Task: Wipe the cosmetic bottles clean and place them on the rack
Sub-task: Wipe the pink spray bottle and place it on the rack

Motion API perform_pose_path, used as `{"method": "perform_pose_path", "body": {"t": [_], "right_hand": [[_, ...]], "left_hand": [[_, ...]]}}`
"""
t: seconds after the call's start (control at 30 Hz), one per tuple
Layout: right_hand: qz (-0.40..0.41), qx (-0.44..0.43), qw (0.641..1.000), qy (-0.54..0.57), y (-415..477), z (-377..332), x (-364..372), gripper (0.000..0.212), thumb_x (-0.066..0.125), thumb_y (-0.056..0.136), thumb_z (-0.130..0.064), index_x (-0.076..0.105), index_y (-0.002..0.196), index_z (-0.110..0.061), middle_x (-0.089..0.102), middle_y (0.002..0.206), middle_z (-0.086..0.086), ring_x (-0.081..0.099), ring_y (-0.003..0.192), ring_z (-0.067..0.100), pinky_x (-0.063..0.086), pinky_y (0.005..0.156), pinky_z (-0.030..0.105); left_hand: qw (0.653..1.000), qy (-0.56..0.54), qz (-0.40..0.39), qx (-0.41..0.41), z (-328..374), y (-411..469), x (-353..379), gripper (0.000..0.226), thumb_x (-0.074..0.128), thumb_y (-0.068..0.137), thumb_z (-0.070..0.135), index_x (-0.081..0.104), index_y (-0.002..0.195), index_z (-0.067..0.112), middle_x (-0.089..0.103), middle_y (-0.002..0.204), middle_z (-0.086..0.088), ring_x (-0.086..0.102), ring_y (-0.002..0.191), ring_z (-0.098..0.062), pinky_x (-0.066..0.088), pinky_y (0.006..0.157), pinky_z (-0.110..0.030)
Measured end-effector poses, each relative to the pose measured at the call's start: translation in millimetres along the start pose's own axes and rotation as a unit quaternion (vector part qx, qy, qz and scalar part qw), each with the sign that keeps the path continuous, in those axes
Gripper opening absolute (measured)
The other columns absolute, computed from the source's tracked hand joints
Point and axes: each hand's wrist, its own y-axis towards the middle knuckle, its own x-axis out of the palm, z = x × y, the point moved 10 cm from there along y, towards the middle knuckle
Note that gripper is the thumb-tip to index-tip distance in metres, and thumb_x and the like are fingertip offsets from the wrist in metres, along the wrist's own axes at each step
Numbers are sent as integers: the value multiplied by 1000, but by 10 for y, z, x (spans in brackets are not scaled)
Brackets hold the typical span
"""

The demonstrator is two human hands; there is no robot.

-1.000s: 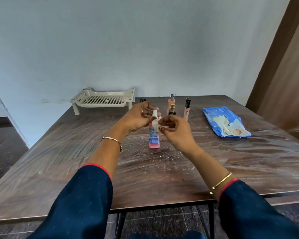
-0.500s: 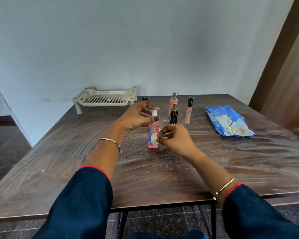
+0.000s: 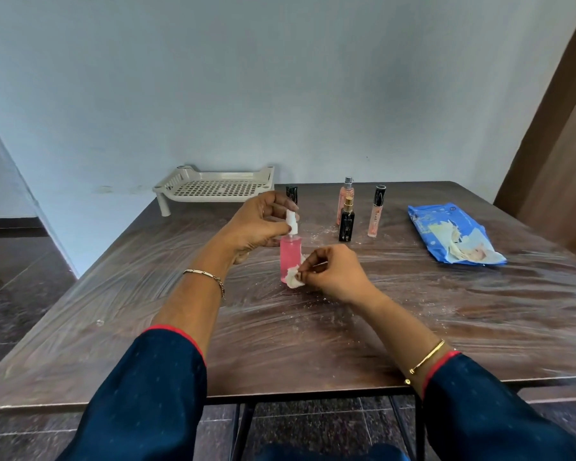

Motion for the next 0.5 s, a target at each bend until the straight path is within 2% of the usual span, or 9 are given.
{"method": "perform_pose_path", "body": {"t": [0.13, 0.23, 0.3, 0.4, 0.5], "right_hand": [[63, -17, 995, 79, 46, -156, -146, 12, 76, 77, -6, 68, 78, -15, 71, 83, 0, 69, 81, 12, 56, 79, 26], [98, -32, 990, 98, 38, -224, -243, 12, 75, 78, -7, 68, 84, -15, 71, 86, -4, 68, 84, 6, 54, 78, 21], [99, -26, 992, 70, 9, -177, -258, 13, 76, 77, -9, 66, 79, -17, 70, 83, -6, 67, 80, 4, 54, 75, 18], [72, -3, 997, -9, -50, -35, -218, 19, 80, 74, -13, 62, 69, -20, 68, 76, -5, 66, 74, 8, 54, 72, 23], [65, 2, 996, -67, -112, 44, -229, 22, 81, 70, -17, 61, 64, -22, 67, 72, -6, 65, 72, 10, 55, 73, 28]], "left_hand": [[999, -33, 18, 26, 13, -33, -8, 34, 72, 75, -7, 59, 104, 6, 67, 87, -2, 67, 76, -10, 55, 57, -24], [997, -65, 31, 29, 3, -31, 6, 37, 72, 76, -5, 55, 107, 6, 67, 90, -3, 67, 81, -14, 54, 56, -25], [996, -83, 34, 27, -26, -22, 50, 36, 70, 77, -6, 55, 107, 7, 67, 92, -4, 67, 89, -21, 58, 61, -31], [992, -115, 46, 16, -110, -20, 102, 32, 67, 78, -9, 56, 100, 12, 68, 99, -9, 62, 107, -33, 59, 77, -43], [987, -154, 53, 9, -147, -40, 113, 32, 65, 80, -9, 55, 104, 9, 67, 105, -14, 60, 111, -37, 58, 79, -45]]}}
